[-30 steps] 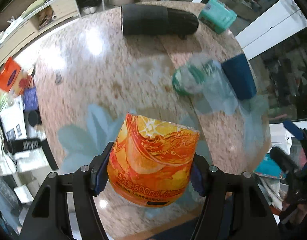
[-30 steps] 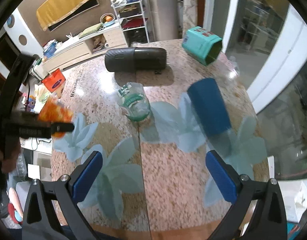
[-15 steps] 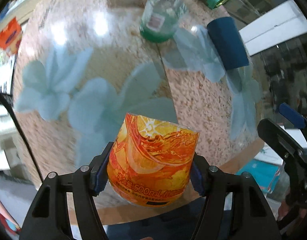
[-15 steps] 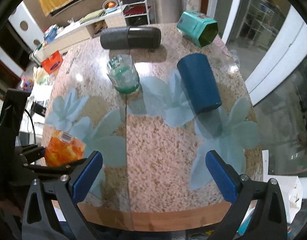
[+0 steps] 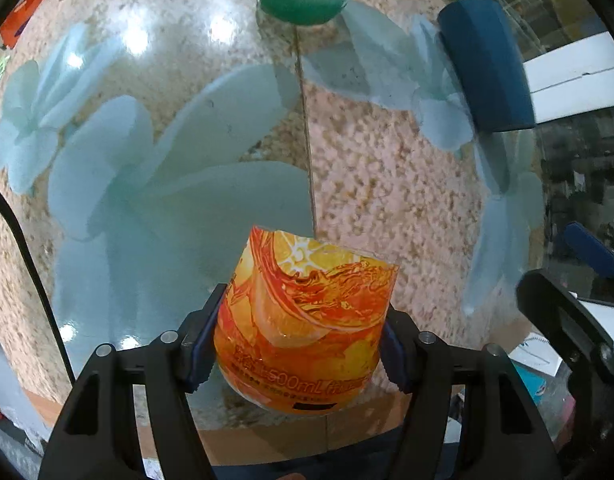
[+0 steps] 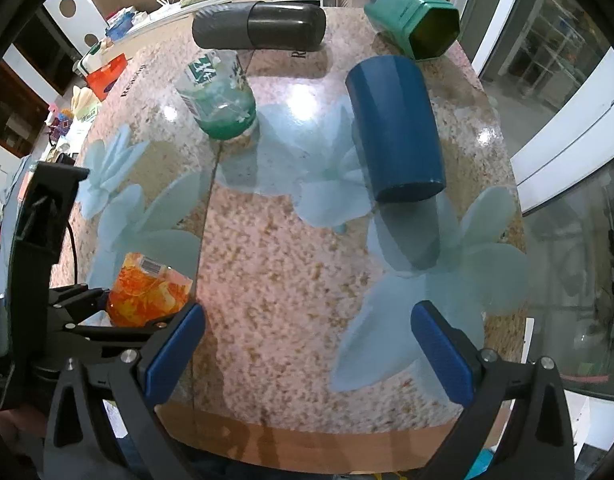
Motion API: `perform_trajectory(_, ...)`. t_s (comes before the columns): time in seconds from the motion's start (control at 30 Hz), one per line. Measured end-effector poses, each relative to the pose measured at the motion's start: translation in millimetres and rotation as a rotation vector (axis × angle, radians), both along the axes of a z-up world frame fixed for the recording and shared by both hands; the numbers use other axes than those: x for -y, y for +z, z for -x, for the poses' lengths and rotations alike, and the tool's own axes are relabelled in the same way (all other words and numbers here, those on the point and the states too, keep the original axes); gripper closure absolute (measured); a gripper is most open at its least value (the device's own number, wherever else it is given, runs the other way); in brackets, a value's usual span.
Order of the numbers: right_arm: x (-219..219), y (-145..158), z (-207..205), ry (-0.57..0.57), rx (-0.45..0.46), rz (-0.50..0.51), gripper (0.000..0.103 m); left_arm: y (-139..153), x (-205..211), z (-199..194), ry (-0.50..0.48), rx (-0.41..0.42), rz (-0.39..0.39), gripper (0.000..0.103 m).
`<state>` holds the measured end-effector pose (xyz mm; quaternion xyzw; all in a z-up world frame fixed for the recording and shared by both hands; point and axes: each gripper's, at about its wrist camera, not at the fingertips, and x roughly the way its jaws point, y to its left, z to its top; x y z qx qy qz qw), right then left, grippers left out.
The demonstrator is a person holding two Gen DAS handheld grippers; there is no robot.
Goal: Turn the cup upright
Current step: 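Lift the cup with the left gripper, turn it and lower it to the table, then open the left gripper and release the cup on the table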
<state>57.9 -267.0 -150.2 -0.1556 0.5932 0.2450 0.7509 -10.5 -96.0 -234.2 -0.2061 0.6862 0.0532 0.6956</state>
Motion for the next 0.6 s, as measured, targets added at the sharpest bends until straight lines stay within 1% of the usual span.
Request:
perform_trajectory(0.13, 4.0, -2.6, -2.5, 0.019, -0.016, -0.012, 0.000, -3.7, 7.6, -3.6, 0.003, -0.001, -0.033, 0.032)
perform_trajectory(0.23, 4.5, -7.4, -0.3, 0.028, -0.025, -0.028, 0.000, -5.0, 12.6, -1.2, -0.010, -0.011, -0.060, 0.029)
perform_trajectory(0.3, 5.5, -7.7, -0.2, 0.033, -0.030, -0.036, 0.000, -8.0, 15.6, -2.1, -0.021, -0.029, -0.076, 0.021)
perform_trajectory(0.33, 4.8, -8.5, -0.7, 0.034, -0.029, -0.039, 0.000, -9.6, 16.4, -0.8, -0.024, -0.032, -0.070, 0.019)
perform_trajectory(0.37, 5.3, -8.1, -0.4, 0.036, -0.030, -0.043, 0.000, -10.1, 16.8, -6.0, -0.026, -0.033, -0.062, 0.014)
perform_trajectory(0.4, 5.0, -8.9, -0.3, 0.037, -0.029, -0.047, 0.000, -10.8, 16.8, -5.7, -0.026, -0.028, -0.060, 0.008)
perform_trajectory(0.47, 4.8, -10.4, -0.1, 0.036, -0.028, -0.049, 0.000, -8.8, 13.1, -2.8, -0.020, -0.008, -0.056, 0.000)
perform_trajectory(0.6, 7.3, -11.0, 0.7, 0.021, -0.032, -0.060, 0.000, -0.6, 0.1, 2.3, -0.020, 0.012, -0.040, 0.000)
